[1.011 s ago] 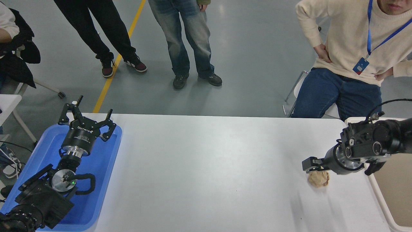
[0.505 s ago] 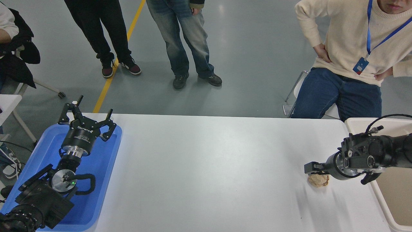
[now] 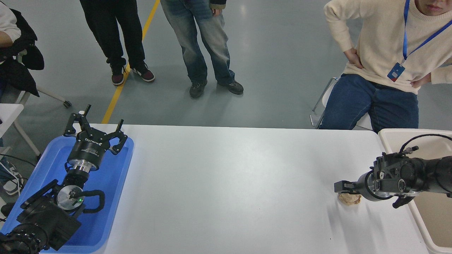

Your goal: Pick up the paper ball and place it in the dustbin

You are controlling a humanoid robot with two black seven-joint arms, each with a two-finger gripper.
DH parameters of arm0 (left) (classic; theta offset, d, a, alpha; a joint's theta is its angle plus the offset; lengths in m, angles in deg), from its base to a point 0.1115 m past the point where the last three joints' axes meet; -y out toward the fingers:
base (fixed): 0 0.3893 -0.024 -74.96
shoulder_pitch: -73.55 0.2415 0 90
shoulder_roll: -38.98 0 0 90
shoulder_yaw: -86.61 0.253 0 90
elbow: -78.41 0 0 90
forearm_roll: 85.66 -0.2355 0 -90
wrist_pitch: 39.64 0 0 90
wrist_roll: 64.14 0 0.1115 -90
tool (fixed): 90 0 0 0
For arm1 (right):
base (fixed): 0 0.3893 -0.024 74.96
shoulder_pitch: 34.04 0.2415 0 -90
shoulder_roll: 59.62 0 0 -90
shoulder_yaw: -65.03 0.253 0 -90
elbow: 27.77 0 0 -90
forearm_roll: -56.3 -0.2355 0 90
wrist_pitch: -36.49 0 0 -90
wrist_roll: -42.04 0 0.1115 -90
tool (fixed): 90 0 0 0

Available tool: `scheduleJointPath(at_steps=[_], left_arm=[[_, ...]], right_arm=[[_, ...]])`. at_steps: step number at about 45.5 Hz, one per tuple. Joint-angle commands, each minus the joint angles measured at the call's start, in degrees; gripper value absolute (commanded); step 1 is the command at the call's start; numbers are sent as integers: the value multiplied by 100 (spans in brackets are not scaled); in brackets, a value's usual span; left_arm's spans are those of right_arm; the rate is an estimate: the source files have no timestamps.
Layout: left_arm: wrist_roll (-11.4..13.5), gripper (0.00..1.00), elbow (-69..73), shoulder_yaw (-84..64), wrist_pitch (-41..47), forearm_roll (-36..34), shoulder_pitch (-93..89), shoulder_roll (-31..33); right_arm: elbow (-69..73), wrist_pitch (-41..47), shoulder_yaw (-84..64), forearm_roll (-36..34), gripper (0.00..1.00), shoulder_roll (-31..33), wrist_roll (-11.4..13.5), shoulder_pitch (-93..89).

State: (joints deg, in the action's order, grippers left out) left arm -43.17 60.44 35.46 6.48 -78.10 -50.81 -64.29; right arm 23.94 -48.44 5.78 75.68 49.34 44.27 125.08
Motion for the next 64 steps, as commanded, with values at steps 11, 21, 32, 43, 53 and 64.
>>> scheduleJointPath(at_steps=[11,21,32,43,53,64], left_arm=[[4,100,4,0,1,0,0,0],[4,100,4,0,1,0,0,0],[4,100,-5,0,1,0,0,0],[4,100,-5,0,1,0,0,0],[-5,100,4,0,1,0,0,0],[-5,100,-5,0,1,0,0,0]], right_arm=[[-320,-296,28,-39,100,-174,-3,-346],[-355,-305,221,-92,95,-183,6,-399],[-346,-287,212,-171,20,-209,15,-487],[-329,-261,212,-1076,0,-157,15,-460],[-180,-235,212,-1155,0,-16,6,-329],[1015,-147,125,-1050,0,528,6,496]])
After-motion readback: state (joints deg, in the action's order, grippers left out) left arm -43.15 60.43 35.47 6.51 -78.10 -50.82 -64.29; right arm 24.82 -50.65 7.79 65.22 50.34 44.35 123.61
